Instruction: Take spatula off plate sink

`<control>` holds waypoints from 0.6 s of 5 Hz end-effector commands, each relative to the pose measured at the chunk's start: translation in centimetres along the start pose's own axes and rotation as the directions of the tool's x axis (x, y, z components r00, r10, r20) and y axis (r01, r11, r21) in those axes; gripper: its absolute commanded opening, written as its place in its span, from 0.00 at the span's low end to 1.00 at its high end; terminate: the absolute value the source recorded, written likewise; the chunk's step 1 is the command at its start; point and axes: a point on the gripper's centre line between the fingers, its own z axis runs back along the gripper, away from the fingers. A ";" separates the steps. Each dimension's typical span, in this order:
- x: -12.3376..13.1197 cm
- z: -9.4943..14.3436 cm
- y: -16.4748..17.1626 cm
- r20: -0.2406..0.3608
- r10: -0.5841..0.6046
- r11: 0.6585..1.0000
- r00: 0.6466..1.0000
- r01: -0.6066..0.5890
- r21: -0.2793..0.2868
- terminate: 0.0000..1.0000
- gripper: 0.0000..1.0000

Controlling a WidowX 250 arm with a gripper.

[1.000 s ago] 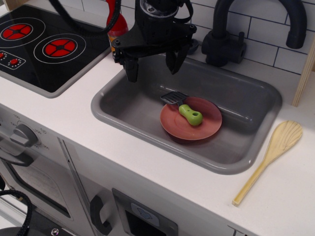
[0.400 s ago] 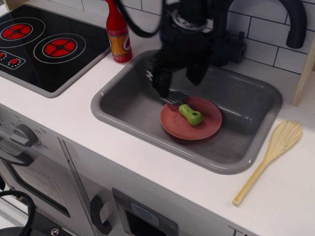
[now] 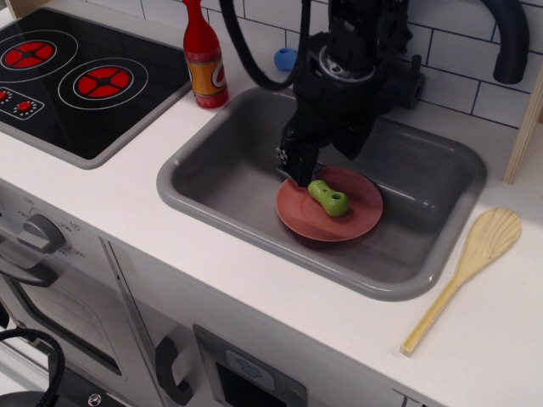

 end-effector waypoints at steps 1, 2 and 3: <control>-0.2 -1.1 -1.4 0.020 0.020 0.999 1.000 -0.020 -0.035 0.00 1.00; 0.0 -1.8 -1.9 0.021 0.028 0.999 0.999 -0.027 -0.034 0.00 1.00; -0.2 -2.6 -1.9 0.041 0.051 0.998 0.998 -0.049 -0.046 0.00 1.00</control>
